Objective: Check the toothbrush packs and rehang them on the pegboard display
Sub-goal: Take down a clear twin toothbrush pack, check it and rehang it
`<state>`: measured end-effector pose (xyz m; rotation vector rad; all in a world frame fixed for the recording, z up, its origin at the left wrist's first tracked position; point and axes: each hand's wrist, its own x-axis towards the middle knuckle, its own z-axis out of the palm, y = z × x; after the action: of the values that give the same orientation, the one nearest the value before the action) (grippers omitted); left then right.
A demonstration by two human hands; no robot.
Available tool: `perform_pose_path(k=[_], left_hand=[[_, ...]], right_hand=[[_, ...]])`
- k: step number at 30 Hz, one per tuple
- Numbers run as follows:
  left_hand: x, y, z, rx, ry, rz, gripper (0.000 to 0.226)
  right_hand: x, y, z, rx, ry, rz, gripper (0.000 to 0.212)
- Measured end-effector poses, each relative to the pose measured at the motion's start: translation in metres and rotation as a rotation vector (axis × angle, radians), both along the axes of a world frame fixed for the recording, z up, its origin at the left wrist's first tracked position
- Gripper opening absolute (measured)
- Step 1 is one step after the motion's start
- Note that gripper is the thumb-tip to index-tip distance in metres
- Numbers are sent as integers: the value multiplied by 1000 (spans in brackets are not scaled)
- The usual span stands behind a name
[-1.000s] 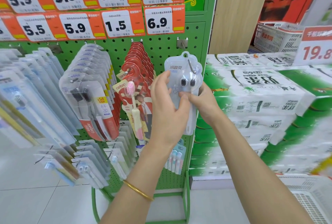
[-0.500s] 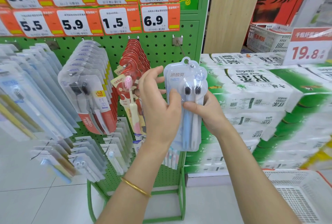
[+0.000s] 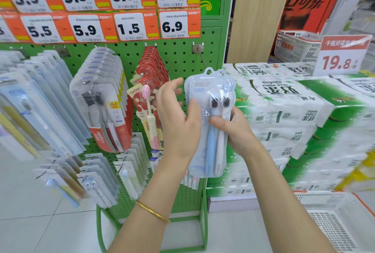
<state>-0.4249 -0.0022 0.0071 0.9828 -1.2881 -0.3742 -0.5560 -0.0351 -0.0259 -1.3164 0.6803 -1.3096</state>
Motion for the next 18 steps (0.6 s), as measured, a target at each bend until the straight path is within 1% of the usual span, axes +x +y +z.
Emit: perform_pose_path(k=[3,7,10,12,15,18], left_hand=[[0,2,0,17,21,-26,34],[1,5,1,110,106,-98,39],[4,9,3,194,136,-185,22],[4,12,3,231,146,-230,26],[6,12,2,199,122,-259,37],[9,12,2,133,114,-187,40]], right_hand=[[1,3,1,5,-5,-5,78],[0,7,1,10,-18,8,83],[-1,10,0,22,-24,32,86],[-1,11,-1,36,-25,42,87],[1,12,-3,56,-34,52,88],[4,13,-4,60,-59,39,93]])
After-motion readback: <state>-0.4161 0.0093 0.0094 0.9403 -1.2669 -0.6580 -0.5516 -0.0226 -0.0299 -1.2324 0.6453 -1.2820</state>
